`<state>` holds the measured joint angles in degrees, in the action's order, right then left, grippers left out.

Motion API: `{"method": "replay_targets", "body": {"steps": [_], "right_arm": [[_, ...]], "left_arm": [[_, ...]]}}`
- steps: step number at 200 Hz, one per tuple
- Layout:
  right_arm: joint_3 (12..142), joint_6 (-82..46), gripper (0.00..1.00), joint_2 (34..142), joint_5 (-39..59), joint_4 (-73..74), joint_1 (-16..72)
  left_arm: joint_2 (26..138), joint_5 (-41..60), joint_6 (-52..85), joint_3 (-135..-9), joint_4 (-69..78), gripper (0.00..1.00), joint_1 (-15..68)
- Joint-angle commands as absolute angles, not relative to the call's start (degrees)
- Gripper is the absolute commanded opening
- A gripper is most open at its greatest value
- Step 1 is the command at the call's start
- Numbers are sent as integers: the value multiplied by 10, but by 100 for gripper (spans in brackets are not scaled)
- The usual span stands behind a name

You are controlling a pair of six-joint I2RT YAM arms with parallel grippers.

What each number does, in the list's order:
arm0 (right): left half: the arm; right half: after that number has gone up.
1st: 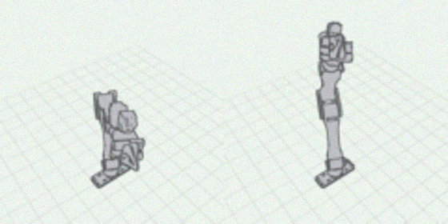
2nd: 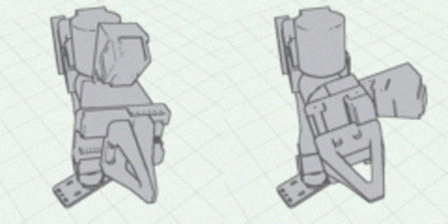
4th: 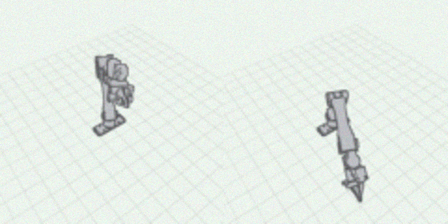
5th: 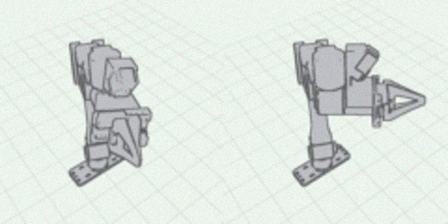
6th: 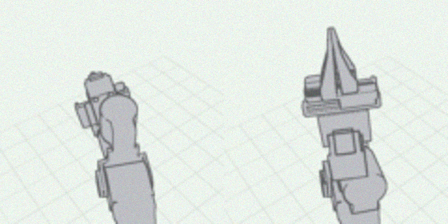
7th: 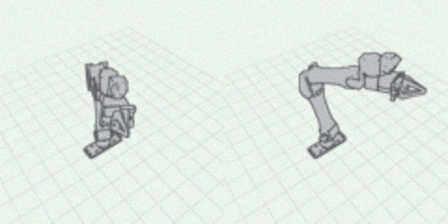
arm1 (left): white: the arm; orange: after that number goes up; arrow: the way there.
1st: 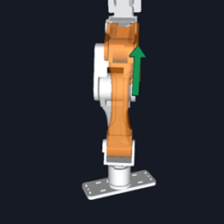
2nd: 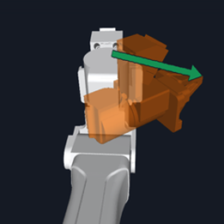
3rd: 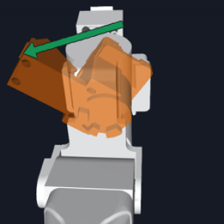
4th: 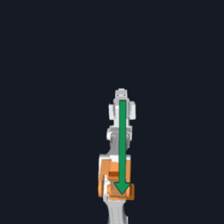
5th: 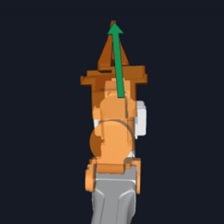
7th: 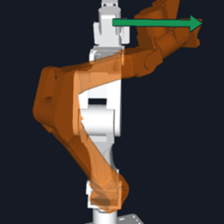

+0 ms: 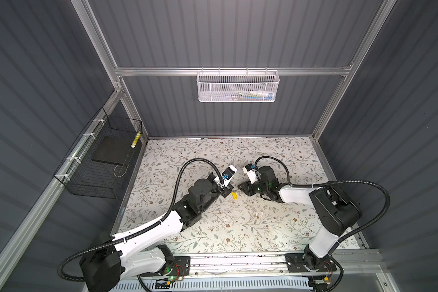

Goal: Put the keys on the keyring
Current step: 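Lower the right gripper onto the yellow-tagged key on the table and grasp it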

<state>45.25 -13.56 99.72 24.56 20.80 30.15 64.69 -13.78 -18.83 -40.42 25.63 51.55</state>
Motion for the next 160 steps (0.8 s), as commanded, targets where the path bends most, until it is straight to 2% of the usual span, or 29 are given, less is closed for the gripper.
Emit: {"method": "replay_targets", "body": {"steps": [1,160], "right_arm": [[466,-121,26,1004,239,209,306],[517,-71,32,1052,172,146,353]], "left_arm": [[631,-148,-193,-398,263,0,508],[566,-165,-193,-359,248,0,494]]}}
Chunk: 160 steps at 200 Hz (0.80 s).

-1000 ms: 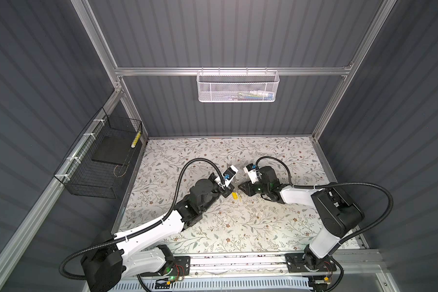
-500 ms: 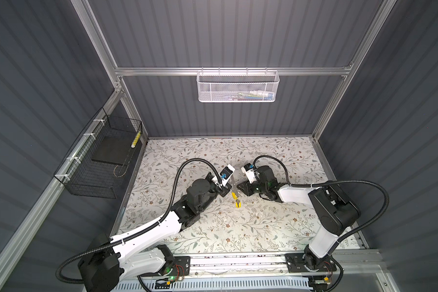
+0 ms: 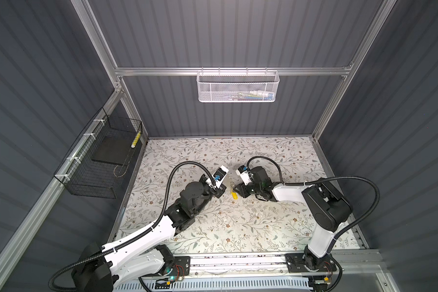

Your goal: Put the keys on the keyring

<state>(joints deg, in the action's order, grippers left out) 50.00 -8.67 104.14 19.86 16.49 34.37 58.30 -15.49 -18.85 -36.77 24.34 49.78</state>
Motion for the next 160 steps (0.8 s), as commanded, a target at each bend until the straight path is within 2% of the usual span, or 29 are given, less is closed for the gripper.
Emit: {"method": "replay_targets", "body": {"steps": [1,160], "right_arm": [[517,-71,32,1053,172,146,353],[546,-34,32,1088,136,120,376]], "left_arm": [[566,-165,-193,-359,248,0,494],[544,-166,-197,-352,236,0,494]]}}
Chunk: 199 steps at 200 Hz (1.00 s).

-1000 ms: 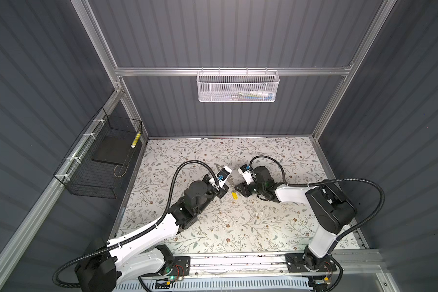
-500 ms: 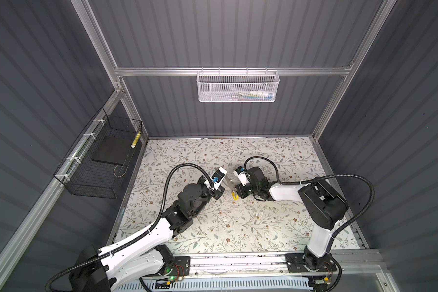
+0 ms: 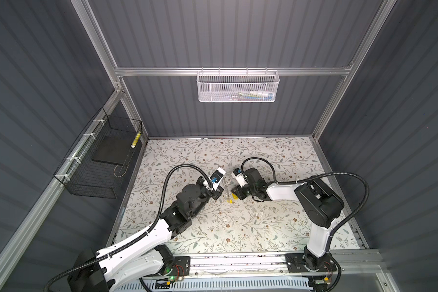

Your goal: Put the keys on the keyring

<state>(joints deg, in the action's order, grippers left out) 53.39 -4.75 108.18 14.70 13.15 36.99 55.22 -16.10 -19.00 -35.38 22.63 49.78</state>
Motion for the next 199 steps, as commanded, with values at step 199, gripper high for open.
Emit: {"method": "replay_targets", "body": {"steps": [199], "right_arm": [[563,-27,1,1098,147,108,381]], "left_arm": [[551,-160,-200,-356,236,0,494]]}}
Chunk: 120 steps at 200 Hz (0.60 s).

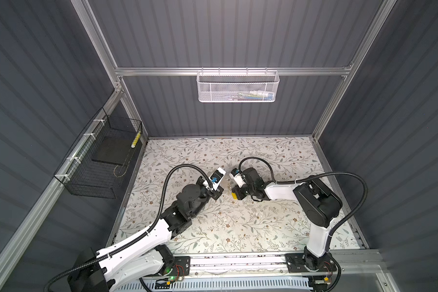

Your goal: Put the keys on the keyring

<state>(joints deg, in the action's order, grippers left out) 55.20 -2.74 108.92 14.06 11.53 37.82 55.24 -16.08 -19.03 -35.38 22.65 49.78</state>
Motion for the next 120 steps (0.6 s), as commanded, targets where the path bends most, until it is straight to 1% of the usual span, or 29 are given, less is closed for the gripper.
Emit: {"method": "replay_targets", "body": {"steps": [1,61,120], "right_arm": [[563,-27,0,1098,147,108,381],[560,-24,0,1076,145,110,381],[556,-4,0,1017,121,95,369]], "left_arm": [[551,-160,-200,-356,237,0,493],[554,-155,-203,-362,235,0,493],[569,-147,-203,-373,234,0,493]]}}
